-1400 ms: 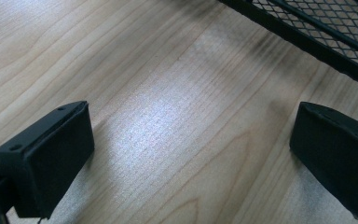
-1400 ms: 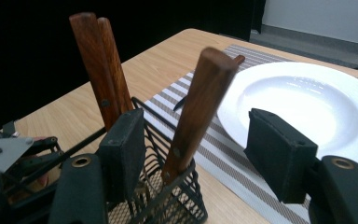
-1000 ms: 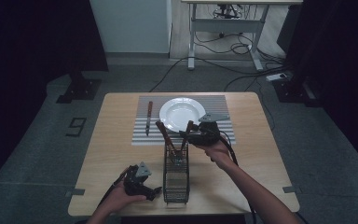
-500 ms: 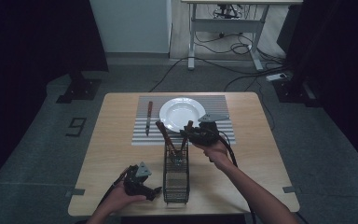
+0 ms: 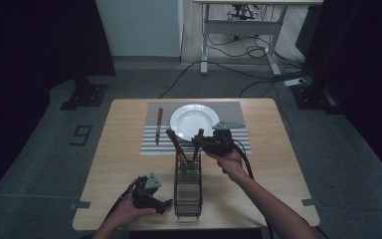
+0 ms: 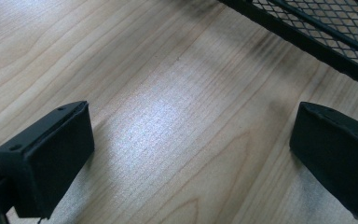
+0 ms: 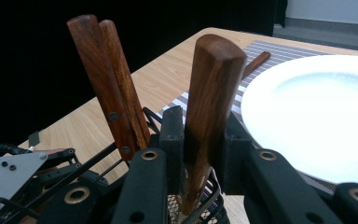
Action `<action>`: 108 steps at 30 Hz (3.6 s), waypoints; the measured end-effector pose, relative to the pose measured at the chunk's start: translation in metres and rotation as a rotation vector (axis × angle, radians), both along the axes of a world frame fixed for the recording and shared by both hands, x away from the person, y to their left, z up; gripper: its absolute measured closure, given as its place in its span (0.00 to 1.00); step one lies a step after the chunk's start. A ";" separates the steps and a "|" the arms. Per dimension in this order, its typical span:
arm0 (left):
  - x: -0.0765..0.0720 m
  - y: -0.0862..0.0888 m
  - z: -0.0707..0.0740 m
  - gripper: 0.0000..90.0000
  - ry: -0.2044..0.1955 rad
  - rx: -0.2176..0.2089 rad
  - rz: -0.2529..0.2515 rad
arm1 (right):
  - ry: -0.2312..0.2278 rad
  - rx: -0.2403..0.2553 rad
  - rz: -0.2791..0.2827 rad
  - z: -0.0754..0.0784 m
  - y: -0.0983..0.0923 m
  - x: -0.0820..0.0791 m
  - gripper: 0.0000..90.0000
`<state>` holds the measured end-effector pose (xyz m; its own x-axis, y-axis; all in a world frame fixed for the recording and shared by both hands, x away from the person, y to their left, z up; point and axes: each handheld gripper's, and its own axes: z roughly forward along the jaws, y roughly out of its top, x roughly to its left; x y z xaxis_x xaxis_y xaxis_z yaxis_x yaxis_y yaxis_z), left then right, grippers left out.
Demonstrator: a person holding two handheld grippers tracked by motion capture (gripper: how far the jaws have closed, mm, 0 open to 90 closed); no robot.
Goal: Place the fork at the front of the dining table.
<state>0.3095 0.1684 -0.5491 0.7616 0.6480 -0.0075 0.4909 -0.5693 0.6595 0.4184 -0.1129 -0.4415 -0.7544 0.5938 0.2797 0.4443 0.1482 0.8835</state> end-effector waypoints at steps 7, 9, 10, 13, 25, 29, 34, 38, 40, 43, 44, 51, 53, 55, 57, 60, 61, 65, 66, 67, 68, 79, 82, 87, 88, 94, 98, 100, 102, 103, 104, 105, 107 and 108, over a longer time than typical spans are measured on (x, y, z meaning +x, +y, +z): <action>0.000 0.000 0.000 0.00 0.000 0.000 0.000 | 0.003 0.009 0.002 0.000 -0.001 0.000 0.89; 0.000 0.000 0.000 0.00 0.000 0.000 0.000 | 0.004 0.014 0.003 0.000 -0.001 0.000 0.89; 0.000 0.000 0.000 0.00 0.000 0.000 0.000 | 0.004 0.014 0.003 0.000 -0.001 0.000 0.89; 0.000 0.000 0.000 0.00 0.000 0.000 0.000 | 0.000 0.015 0.002 0.000 0.000 0.000 0.89; 0.000 0.000 0.000 0.00 0.000 0.000 0.000 | -0.050 0.048 -0.009 0.010 -0.004 -0.006 0.89; 0.000 0.000 0.000 0.00 0.000 0.002 -0.002 | -0.083 0.074 -0.015 0.020 -0.008 -0.010 0.89; 0.000 0.000 0.000 0.00 0.001 0.002 -0.002 | -0.113 0.097 -0.015 0.031 -0.012 -0.015 0.89; 0.000 0.000 0.000 0.00 0.001 0.002 -0.002 | -0.136 0.121 -0.018 0.040 -0.016 -0.019 0.89; 0.000 0.000 0.000 0.00 0.001 0.002 -0.002 | -0.148 0.135 -0.023 0.044 -0.019 -0.021 0.89; 0.000 0.000 0.000 0.00 0.001 0.002 -0.003 | -0.159 0.170 -0.027 0.051 -0.026 -0.022 0.89; 0.000 0.000 0.000 0.00 0.001 0.002 -0.003 | -0.162 0.178 -0.030 0.054 -0.028 -0.023 0.89; 0.000 0.000 0.000 0.00 0.001 0.002 -0.003 | -0.204 0.232 -0.063 0.071 -0.044 -0.028 0.89; 0.000 0.000 0.000 0.00 0.001 0.002 -0.002 | -0.213 0.250 -0.075 0.076 -0.049 -0.029 0.89; 0.000 0.000 0.000 0.00 0.000 0.001 -0.002 | -0.220 0.253 -0.079 0.077 -0.052 -0.029 0.89; 0.000 0.000 0.000 0.00 0.000 0.002 -0.002 | -0.228 0.266 -0.093 0.082 -0.058 -0.031 0.89; 0.000 0.000 0.000 0.00 0.000 0.002 -0.002 | -0.233 0.282 -0.102 0.085 -0.064 -0.031 0.89; 0.000 0.000 0.000 0.00 0.000 0.002 -0.002 | -0.233 0.286 -0.106 0.086 -0.066 -0.031 0.89; 0.000 0.000 0.000 0.00 0.000 0.002 -0.002 | -0.239 0.299 -0.125 0.090 -0.075 -0.031 0.89; 0.000 0.000 0.000 0.00 0.000 0.002 -0.002 | -0.239 0.298 -0.128 0.091 -0.077 -0.030 0.89; 0.000 0.000 0.000 0.00 0.000 0.002 -0.002 | -0.241 0.301 -0.133 0.091 -0.078 -0.030 0.89; 0.000 0.000 0.000 0.00 0.000 0.002 -0.002 | -0.237 0.305 -0.144 0.091 -0.081 -0.029 0.89; 0.000 0.000 0.000 0.00 0.000 0.002 0.000 | -0.226 0.272 -0.198 0.083 -0.092 -0.021 0.89; 0.000 0.000 0.000 0.00 0.000 0.002 0.000 | -0.211 0.258 -0.214 0.077 -0.094 -0.016 0.89; 0.000 0.000 0.000 0.00 0.000 0.002 0.000 | -0.187 0.226 -0.245 0.066 -0.098 -0.007 0.89; 0.000 0.000 0.000 0.00 0.000 0.002 0.000 | -0.183 0.218 -0.249 0.064 -0.098 -0.005 0.89; 0.000 0.000 0.000 0.00 0.000 0.001 0.001 | -0.179 0.173 -0.277 0.054 -0.100 0.002 0.89; 0.000 0.000 0.000 0.00 0.000 0.001 0.002 | -0.170 0.154 -0.294 0.048 -0.102 0.008 0.89; 0.000 0.000 0.000 0.00 -0.001 0.001 0.001 | -0.165 0.147 -0.304 0.046 -0.103 0.010 0.89; 0.000 0.000 0.000 0.00 0.000 0.001 0.001 | -0.157 0.137 -0.315 0.043 -0.105 0.013 0.89; 0.000 0.000 0.000 0.00 0.000 0.001 0.002 | -0.157 0.137 -0.315 0.043 -0.105 0.013 0.89; 0.000 0.000 0.000 0.00 0.000 0.001 0.002 | -0.157 0.136 -0.320 0.042 -0.106 0.014 0.89; 0.000 0.000 0.000 0.00 0.000 0.001 0.002 | -0.156 0.130 -0.323 0.041 -0.107 0.015 0.89; 0.000 0.000 0.000 0.00 0.000 0.001 0.002 | -0.155 0.121 -0.333 0.039 -0.108 0.016 0.89; 0.000 0.000 0.000 0.00 0.000 0.001 0.002 | -0.157 0.112 -0.343 0.038 -0.110 0.018 0.89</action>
<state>0.3093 0.1685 -0.5491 0.7605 0.6493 -0.0067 0.4917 -0.5691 0.6591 0.4367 -0.2227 -0.4038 -0.5563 0.7913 0.2537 0.3092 -0.0862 0.9471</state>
